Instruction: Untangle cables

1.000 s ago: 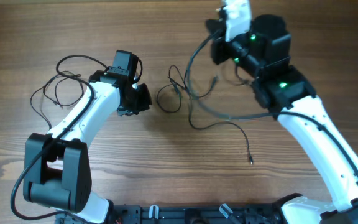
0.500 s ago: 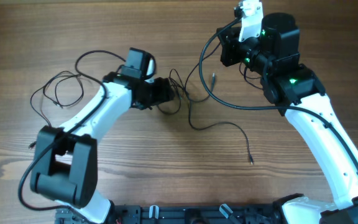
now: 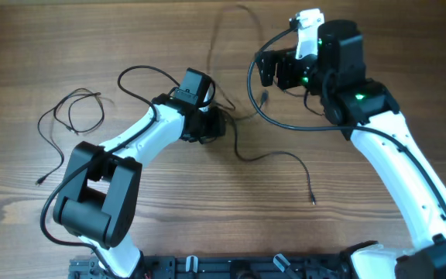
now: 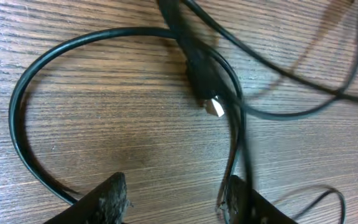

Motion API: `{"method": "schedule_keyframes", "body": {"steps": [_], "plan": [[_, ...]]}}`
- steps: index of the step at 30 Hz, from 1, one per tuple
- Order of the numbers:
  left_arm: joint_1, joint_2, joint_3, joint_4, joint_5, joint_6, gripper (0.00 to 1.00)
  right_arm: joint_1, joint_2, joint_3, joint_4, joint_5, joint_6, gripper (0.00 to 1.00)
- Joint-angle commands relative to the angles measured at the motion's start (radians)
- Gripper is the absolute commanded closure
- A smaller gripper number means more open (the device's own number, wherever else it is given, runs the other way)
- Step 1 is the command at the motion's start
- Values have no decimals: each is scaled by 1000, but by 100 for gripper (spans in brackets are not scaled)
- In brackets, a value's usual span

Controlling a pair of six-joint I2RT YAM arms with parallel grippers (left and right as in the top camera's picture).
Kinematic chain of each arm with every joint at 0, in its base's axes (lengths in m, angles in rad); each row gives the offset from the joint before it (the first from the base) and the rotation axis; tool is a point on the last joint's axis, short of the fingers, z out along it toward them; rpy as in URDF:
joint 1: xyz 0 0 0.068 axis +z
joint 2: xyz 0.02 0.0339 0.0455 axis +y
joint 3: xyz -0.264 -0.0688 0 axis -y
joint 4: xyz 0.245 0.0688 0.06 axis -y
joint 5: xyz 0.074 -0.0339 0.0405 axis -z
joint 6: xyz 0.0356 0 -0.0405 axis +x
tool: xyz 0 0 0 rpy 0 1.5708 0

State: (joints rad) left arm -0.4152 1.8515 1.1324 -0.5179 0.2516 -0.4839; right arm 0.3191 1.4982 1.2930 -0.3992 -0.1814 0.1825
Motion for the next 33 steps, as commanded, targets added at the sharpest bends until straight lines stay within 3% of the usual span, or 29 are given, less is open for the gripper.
{"method": "schedule_keyframes", "body": {"steps": [1, 6, 10, 13, 17, 21, 23, 25, 26, 28, 29, 33], "plan": [[-4, 13, -3, 6, -28, 2, 47, 0, 68, 8, -32, 25, 3, 0], [-4, 13, -3, 7, -37, 5, 56, 0, 137, 8, -103, 24, 4, 0], [-4, 13, -3, 7, -37, 5, 48, 0, 176, 8, -137, -5, 3, 0], [-3, 13, -3, 6, -87, 5, 46, 0, 219, 8, -122, -132, 0, 0], [11, 13, -3, 6, -97, 5, 43, 2, 297, 8, -110, -219, 2, 12], [44, 13, -3, 6, -97, 5, 43, 2, 370, 8, -109, -306, 8, 12], [55, 13, -3, 6, -97, 5, 27, 3, 399, 8, -95, -307, 54, 12], [62, 13, -3, 6, -97, 5, 19, 4, 430, 8, -66, -312, 61, 13], [65, 13, -3, 6, -96, 5, 18, 5, 442, 8, -52, -318, 60, 16], [82, 13, -3, 2, -87, 8, 10, 5, 447, 8, -6, -318, 41, 37], [101, 9, -3, 2, -44, 18, 6, 5, 447, 8, 11, -318, 41, 43], [193, -8, -3, 7, 230, 157, 4, 18, 448, 8, 39, -318, 35, 51]]}}
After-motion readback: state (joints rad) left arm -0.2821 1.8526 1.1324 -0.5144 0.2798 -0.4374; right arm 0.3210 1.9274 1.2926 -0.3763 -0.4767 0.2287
